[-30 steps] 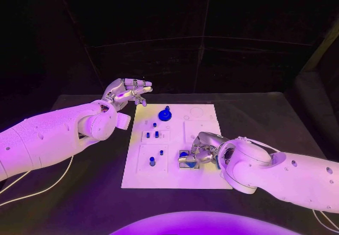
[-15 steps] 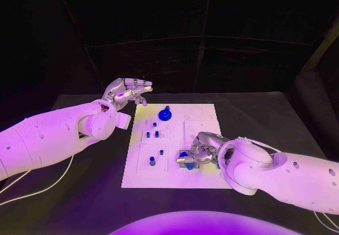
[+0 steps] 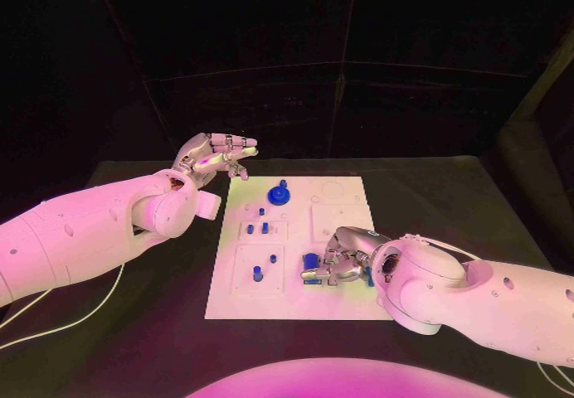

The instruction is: Assemble the parts on the task board

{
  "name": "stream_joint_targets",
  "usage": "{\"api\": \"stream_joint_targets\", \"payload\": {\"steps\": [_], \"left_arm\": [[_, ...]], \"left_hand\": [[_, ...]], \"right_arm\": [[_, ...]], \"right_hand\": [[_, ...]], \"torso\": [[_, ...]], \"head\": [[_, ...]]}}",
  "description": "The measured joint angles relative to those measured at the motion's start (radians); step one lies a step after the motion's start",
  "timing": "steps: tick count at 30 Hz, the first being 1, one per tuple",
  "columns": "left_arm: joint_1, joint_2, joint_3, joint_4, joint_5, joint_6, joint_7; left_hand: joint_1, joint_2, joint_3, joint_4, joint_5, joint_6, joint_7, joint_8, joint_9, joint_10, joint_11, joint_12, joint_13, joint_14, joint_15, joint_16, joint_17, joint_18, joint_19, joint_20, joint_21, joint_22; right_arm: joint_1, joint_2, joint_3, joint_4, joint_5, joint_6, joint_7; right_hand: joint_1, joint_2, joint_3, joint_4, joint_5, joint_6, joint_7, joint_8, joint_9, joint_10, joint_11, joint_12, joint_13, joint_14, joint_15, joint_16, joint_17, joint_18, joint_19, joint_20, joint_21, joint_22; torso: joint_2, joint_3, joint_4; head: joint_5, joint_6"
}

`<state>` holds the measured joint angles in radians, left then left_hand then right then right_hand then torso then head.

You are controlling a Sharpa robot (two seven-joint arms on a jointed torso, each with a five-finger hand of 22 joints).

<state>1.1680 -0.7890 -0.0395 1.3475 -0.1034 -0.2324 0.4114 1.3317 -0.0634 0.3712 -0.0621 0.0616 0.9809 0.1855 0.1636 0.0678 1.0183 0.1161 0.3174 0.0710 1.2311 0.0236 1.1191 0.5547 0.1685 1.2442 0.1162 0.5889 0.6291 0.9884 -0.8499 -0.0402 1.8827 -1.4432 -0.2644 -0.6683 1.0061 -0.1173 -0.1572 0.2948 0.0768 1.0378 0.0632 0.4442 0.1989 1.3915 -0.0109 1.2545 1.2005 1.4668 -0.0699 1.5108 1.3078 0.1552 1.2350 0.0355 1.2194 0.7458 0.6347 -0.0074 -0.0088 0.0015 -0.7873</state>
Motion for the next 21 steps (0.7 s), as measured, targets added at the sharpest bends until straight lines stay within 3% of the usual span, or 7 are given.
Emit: {"api": "stream_joint_targets", "payload": {"steps": [5,10,15,21], "left_arm": [[0.0,0.0,0.0,-0.001,0.0,0.0,0.0],[0.0,-0.001,0.0,-0.001,0.0,0.0,-0.001],[0.0,-0.001,0.0,-0.001,0.0,0.001,-0.001],[0.0,-0.001,0.0,-0.001,0.0,0.001,-0.002]], "left_hand": [[0.0,0.0,0.0,0.0,0.0,0.0,0.0,0.0,0.0,0.0,0.0,0.0,0.0,0.0,0.0,0.0,0.001,0.0,0.0,0.0,0.0,0.0],[0.0,0.0,0.0,0.0,0.0,0.0,0.0,0.0,0.0,0.0,0.0,0.0,0.0,0.0,0.0,0.0,0.001,0.0,0.0,0.0,0.0,0.0],[0.0,0.0,0.0,0.0,0.0,0.0,0.0,0.0,0.0,0.0,0.0,0.0,0.0,0.0,0.0,0.0,0.001,0.0,0.0,0.0,0.0,0.0],[0.0,0.0,0.0,0.0,0.0,0.0,0.0,0.0,0.0,0.0,0.0,0.0,0.0,0.0,0.0,0.0,0.001,0.0,0.0,0.0,0.0,0.0]], "right_arm": [[0.0,-0.003,0.0,-0.004,-0.006,0.018,-0.006],[0.0,-0.003,0.0,-0.008,-0.011,0.035,-0.011],[0.0,0.002,0.0,-0.019,-0.017,0.045,-0.015],[0.001,0.007,0.001,-0.028,-0.022,0.05,-0.017]], "right_hand": [[0.05,0.049,0.02,-0.006,0.064,0.0,0.0,0.007,0.004,0.004,-0.004,0.0,0.005,-0.001,-0.001,0.0,0.0,0.0,0.0,0.0,0.0,0.001],[0.148,0.068,0.031,-0.024,0.115,-0.003,-0.003,0.017,0.008,0.004,-0.004,0.0,0.01,-0.004,-0.004,0.0,0.0,0.0,0.0,0.0,0.0,0.003],[0.193,0.106,0.036,-0.031,0.13,-0.003,-0.003,0.022,0.01,0.007,-0.007,0.0,0.014,0.0,-0.007,0.0,0.0,0.0,0.0,0.0,0.0,0.004],[0.22,0.116,0.033,-0.04,0.142,-0.003,-0.003,0.026,0.013,0.007,-0.007,0.0,0.018,0.0,-0.007,0.0,0.0,0.0,0.0,0.0,0.0,0.006]], "torso": [[0.0,-0.0001,0.0008],[0.001,-0.0002,0.0011],[0.001,-0.0003,0.0012],[0.001,-0.0002,0.0013]], "head": [[0.0,0.0],[0.0,-0.001],[0.001,-0.003],[0.001,-0.005]]}}
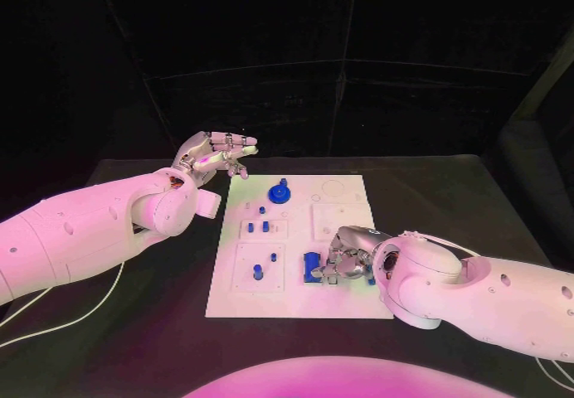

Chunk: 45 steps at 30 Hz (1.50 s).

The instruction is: Assemble the parts on the task board

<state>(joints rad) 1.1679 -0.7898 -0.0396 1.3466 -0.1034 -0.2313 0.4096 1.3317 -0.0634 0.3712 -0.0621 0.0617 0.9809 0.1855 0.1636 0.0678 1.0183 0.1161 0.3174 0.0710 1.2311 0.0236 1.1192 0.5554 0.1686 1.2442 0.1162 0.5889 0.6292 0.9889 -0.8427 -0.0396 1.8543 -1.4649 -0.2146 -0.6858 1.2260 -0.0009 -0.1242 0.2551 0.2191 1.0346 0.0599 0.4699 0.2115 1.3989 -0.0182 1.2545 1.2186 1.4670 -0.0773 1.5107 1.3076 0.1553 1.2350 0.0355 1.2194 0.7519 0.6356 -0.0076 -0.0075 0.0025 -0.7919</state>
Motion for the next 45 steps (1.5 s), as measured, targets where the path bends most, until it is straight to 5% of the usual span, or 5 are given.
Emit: {"api": "stream_joint_targets", "payload": {"steps": [13,19,27,45], "left_arm": [[0.0,-0.003,0.0,0.001,0.0,0.0,-0.001],[0.0,-0.005,0.0,0.0,0.0,0.001,-0.001],[0.0,-0.004,0.0,0.0,0.0,0.001,-0.001],[0.0,-0.003,-0.001,0.0,0.0,0.002,-0.001]], "left_hand": [[0.0,0.0,0.0,0.0,0.0,0.0,0.0,0.0,0.0,0.0,0.0,0.0,0.0,0.0,0.0,0.0,0.0,0.0,0.0,0.0,0.0,0.0],[0.0,0.0,0.0,0.0,0.0,-0.004,0.004,0.0,0.0,-0.011,0.0,0.0,0.0,0.0,0.0,0.0,-0.002,0.0,0.0,0.0,0.0,0.0],[0.0,0.0,0.0,0.0,0.0,-0.004,0.004,0.0,0.0,-0.011,0.0,0.0,0.0,0.0,0.0,0.0,-0.005,0.0,0.0,0.0,0.0,0.0],[0.0,0.0,0.0,0.0,0.0,-0.004,0.004,0.0,0.0,-0.011,0.0,0.0,0.0,0.0,0.0,0.0,-0.005,0.0,0.0,0.0,0.0,0.0]], "right_arm": [[0.0,-0.073,0.0,0.05,-0.001,-0.027,0.02],[0.0,-0.173,0.0,0.107,0.006,-0.071,0.044],[0.001,-0.261,0.0,0.119,-0.006,-0.096,0.054],[-0.001,-0.214,-0.001,0.035,-0.06,-0.049,0.028]], "right_hand": [[0.012,-0.011,-0.034,-0.001,0.006,-0.01,0.001,0.003,-0.001,0.0,0.0,-0.014,-0.009,0.0,0.0,0.0,0.0,0.0,-0.004,-0.004,-0.012,-0.018],[0.019,-0.018,-0.041,0.0,0.023,-0.024,0.008,-0.007,-0.005,-0.005,0.005,-0.022,-0.016,0.0,0.0,0.0,0.0,0.0,-0.007,0.0,-0.012,-0.02],[0.045,-0.017,-0.046,-0.006,0.037,-0.029,0.007,-0.009,-0.006,-0.008,0.008,-0.032,-0.024,0.0,0.0,0.0,0.0,0.0,-0.007,0.0,-0.012,-0.02],[0.052,-0.011,-0.052,-0.006,0.054,-0.029,0.007,-0.013,-0.008,-0.015,0.008,-0.05,-0.038,0.0,0.0,-0.004,0.0,0.0,-0.011,0.004,-0.016,-0.028]], "torso": [[-0.001,0.0005,-0.0015],[-0.002,0.0009,-0.0043],[-0.003,0.001,-0.0078],[-0.004,0.0006,-0.0049]], "head": [[0.0,0.003],[-0.011,0.009],[-0.032,0.015],[-0.047,0.015]]}}
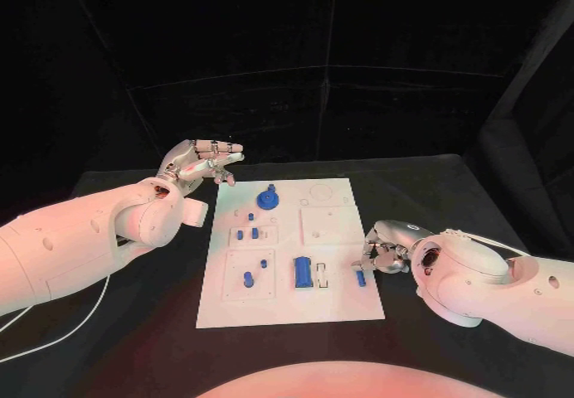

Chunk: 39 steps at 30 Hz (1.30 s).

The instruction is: Assemble the parts on the task board

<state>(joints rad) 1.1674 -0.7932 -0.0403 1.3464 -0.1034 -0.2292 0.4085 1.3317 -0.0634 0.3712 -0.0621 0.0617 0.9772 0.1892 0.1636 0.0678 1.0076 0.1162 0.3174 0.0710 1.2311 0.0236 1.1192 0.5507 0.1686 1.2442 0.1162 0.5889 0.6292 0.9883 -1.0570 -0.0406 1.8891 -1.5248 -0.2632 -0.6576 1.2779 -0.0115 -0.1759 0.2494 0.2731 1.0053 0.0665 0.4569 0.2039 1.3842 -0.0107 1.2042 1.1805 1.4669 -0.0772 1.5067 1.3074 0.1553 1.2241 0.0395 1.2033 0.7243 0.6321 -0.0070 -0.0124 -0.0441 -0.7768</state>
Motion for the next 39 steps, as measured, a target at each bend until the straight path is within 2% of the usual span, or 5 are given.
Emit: {"api": "stream_joint_targets", "payload": {"steps": [8,16,30,33,39], "left_arm": [[0.0,0.0,0.0,-0.001,0.0,0.001,0.0],[0.0,0.0,0.0,-0.002,0.0,0.001,0.0],[-0.001,0.0,0.0,-0.003,0.0,0.004,0.0],[-0.001,0.0,0.0,-0.003,0.0,0.004,0.0],[-0.001,0.0,0.0,-0.002,0.0,0.006,0.0]], "left_hand": [[0.0,0.0,-0.003,0.003,0.0,0.0,0.0,0.0,0.0,0.0,0.0,0.004,0.0,-0.004,0.004,0.0,0.0,0.0,0.0,0.0,0.0,0.0],[0.0,0.0,-0.003,0.003,0.0,0.0,0.0,0.0,0.0,0.0,0.0,0.004,0.0,-0.004,0.004,0.0,0.0,0.0,0.0,0.0,0.0,0.0],[0.0,0.0,-0.003,0.003,0.0,0.0,0.0,0.0,0.0,0.0,0.0,0.004,0.0,-0.003,0.004,0.0,0.0,0.0,0.0,0.0,0.0,0.0],[0.0,0.0,-0.003,0.003,0.0,0.0,0.0,0.0,0.0,0.0,0.0,0.004,0.0,-0.004,0.004,0.0,0.0,0.0,0.0,0.0,0.0,0.0],[0.0,0.0,-0.003,0.003,0.0,0.0,0.0,0.0,0.0,0.0,0.0,0.004,0.0,-0.004,0.003,0.0,0.0,0.0,0.0,0.0,0.0,0.0]], "right_arm": [[0.0,0.019,0.0,-0.028,-0.01,0.036,-0.016],[-0.001,0.031,-0.001,-0.032,-0.015,0.078,-0.028],[0.0,0.05,0.002,-0.04,-0.019,0.114,-0.037],[-0.002,0.057,0.004,-0.041,-0.02,0.119,-0.037],[-0.009,0.072,0.008,-0.044,-0.035,0.13,-0.037]], "right_hand": [[0.0,0.0,0.0,0.0,0.0,0.0,0.0,0.0,0.0,-0.004,0.004,0.0,0.0,0.0,0.0,0.0,0.0,0.0,0.0,0.0,0.0,0.0],[0.005,-0.005,-0.008,0.008,0.0,0.0,0.0,0.0,-0.001,-0.004,0.004,0.0,0.0,0.0,0.0,0.0,0.0,0.0,0.0,0.0,-0.004,-0.002],[0.005,-0.005,-0.016,0.01,-0.005,0.006,-0.002,0.0,0.001,-0.003,0.004,0.0,0.001,0.0,0.0,0.0,0.0,0.0,0.0,0.0,-0.004,-0.002],[0.042,-0.004,-0.018,-0.002,-0.005,0.006,-0.002,-0.001,0.001,-0.003,0.004,0.0,0.002,0.0,0.0,0.0,0.0,0.0,-0.003,-0.003,-0.004,-0.002],[0.116,-0.005,-0.006,-0.053,-0.006,0.013,-0.002,-0.002,0.002,-0.009,0.002,-0.006,0.001,0.0,0.0,-0.004,0.0,0.0,-0.004,-0.004,-0.008,-0.004]], "torso": [[0.0,-0.0002,0.0012],[0.001,-0.0002,-0.0002],[0.001,-0.0009,0.0005],[0.001,-0.0011,0.0012],[0.0,-0.0014,0.0014]], "head": [[0.003,-0.002],[0.004,-0.004],[-0.002,-0.004],[-0.002,-0.005],[0.0,-0.007]]}}
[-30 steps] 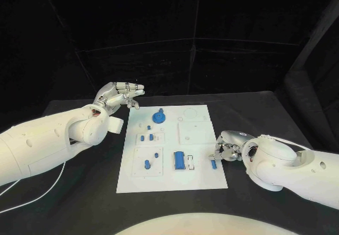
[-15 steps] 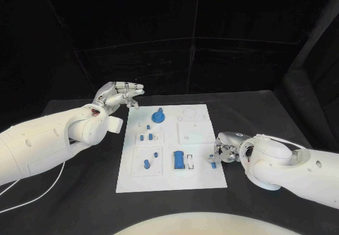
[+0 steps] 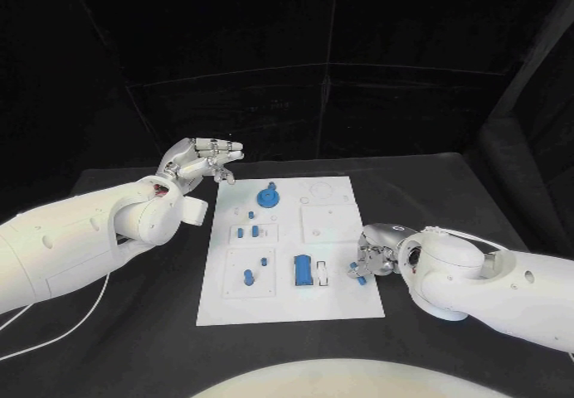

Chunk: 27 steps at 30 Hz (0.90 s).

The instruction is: Assemble the parts on the task board

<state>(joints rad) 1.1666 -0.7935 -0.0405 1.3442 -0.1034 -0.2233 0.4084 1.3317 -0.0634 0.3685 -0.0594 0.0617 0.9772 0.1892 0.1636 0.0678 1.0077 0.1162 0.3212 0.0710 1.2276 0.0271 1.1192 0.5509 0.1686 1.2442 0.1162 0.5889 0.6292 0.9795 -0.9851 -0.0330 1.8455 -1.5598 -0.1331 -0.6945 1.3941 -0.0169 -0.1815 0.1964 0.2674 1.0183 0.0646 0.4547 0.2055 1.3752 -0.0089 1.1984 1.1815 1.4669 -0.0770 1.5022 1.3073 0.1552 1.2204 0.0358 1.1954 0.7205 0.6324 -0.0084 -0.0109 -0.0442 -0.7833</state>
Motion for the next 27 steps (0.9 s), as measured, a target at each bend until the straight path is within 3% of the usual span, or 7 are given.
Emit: {"api": "stream_joint_targets", "payload": {"steps": [3,7,12,14,17,27], "left_arm": [[0.0,0.0,0.0,0.0,0.0,0.001,0.0],[0.0,-0.001,0.0,0.0,0.0,0.001,0.0],[0.0,-0.001,0.0,0.0,0.0,0.002,0.0],[0.0,-0.001,0.0,0.0,0.0,0.002,0.0],[0.0,-0.001,0.0,-0.001,0.0,0.002,0.0],[-0.001,0.001,0.0,-0.001,0.0,0.004,0.0]], "left_hand": [[0.0,0.0,0.0,0.0,0.0,0.0,0.0,0.0,0.0,0.0,0.0,0.0,0.0,0.0,0.0,0.0,0.0,0.0,0.0,0.0,0.0,0.0],[0.0,0.0,0.0,0.0,0.0,0.0,0.0,0.0,0.0,0.0,0.0,0.0,0.0,0.0,0.0,0.0,-0.001,0.0,0.0,0.0,0.0,0.0],[0.0,0.0,0.0,0.0,0.0,0.0,0.0,0.0,0.0,0.0,0.0,0.0,0.0,0.0,0.0,0.0,-0.002,0.0,0.0,0.0,0.0,0.0],[0.0,0.0,0.0,0.0,0.0,0.0,0.0,0.004,0.0,0.0,0.0,0.0,0.0,0.0,0.0,0.0,-0.002,0.0,0.0,0.0,0.0,0.0],[0.0,0.0,0.0,0.0,0.0,0.0,0.0,0.004,0.0,0.0,0.0,0.0,0.0,0.0,0.0,0.0,-0.002,0.0,0.0,0.0,0.0,0.0],[0.0,0.0,0.0,0.0,0.0,0.0,0.0,0.004,0.0,0.0,0.0,0.0,0.0,0.0,0.0,0.0,-0.002,0.0,0.0,0.0,0.0,0.0]], "right_arm": [[-0.001,0.004,0.001,0.001,-0.01,0.004,0.001],[-0.003,0.007,0.001,0.006,-0.029,0.01,0.003],[-0.005,0.008,0.002,0.01,-0.048,0.011,0.005],[-0.005,0.006,0.001,0.014,-0.05,0.007,0.005],[-0.007,-0.003,0.0,0.022,-0.039,-0.01,0.005],[-0.016,-0.029,-0.007,0.061,0.065,-0.1,0.002]], "right_hand": [[0.026,0.004,0.007,-0.018,-0.012,0.002,0.002,0.0,0.0,-0.002,0.002,-0.006,0.0,0.0,0.0,-0.001,0.0,0.0,0.0,0.0,0.0,-0.003],[0.069,0.013,0.038,-0.054,-0.088,0.002,0.002,-0.017,0.0,-0.005,0.005,-0.006,0.005,-0.002,0.002,-0.001,0.001,0.0,0.0,0.0,-0.004,-0.003],[0.083,0.009,0.083,-0.09,-0.136,0.005,0.001,-0.031,-0.001,-0.008,0.001,-0.008,0.003,-0.003,0.004,-0.001,0.001,0.0,0.0,0.0,-0.004,-0.001],[0.082,0.01,0.104,-0.078,-0.152,0.006,-0.001,-0.037,-0.002,-0.008,0.001,-0.008,0.004,-0.002,0.006,-0.001,0.001,0.0,0.0,0.0,-0.004,0.004],[0.066,0.026,0.133,-0.068,-0.166,0.006,-0.001,-0.045,-0.03,-0.008,0.001,-0.007,0.014,-0.002,0.006,-0.001,0.001,0.0,0.0,0.0,-0.004,0.012],[0.056,0.036,0.225,-0.038,-0.138,0.012,-0.002,-0.06,-0.036,-0.008,0.001,-0.002,0.02,0.002,0.002,-0.001,0.001,0.0,0.004,-0.004,0.001,0.021]], "torso": [[0.0,0.0,0.0],[0.0,0.0001,0.0],[0.0,0.0003,0.0],[0.0,0.0006,0.0],[0.0,0.0007,0.0],[0.0,0.0003,-0.0001]], "head": [[0.001,-0.001],[0.003,-0.003],[0.005,-0.003],[0.006,-0.004],[0.007,-0.004],[0.006,-0.002]]}}
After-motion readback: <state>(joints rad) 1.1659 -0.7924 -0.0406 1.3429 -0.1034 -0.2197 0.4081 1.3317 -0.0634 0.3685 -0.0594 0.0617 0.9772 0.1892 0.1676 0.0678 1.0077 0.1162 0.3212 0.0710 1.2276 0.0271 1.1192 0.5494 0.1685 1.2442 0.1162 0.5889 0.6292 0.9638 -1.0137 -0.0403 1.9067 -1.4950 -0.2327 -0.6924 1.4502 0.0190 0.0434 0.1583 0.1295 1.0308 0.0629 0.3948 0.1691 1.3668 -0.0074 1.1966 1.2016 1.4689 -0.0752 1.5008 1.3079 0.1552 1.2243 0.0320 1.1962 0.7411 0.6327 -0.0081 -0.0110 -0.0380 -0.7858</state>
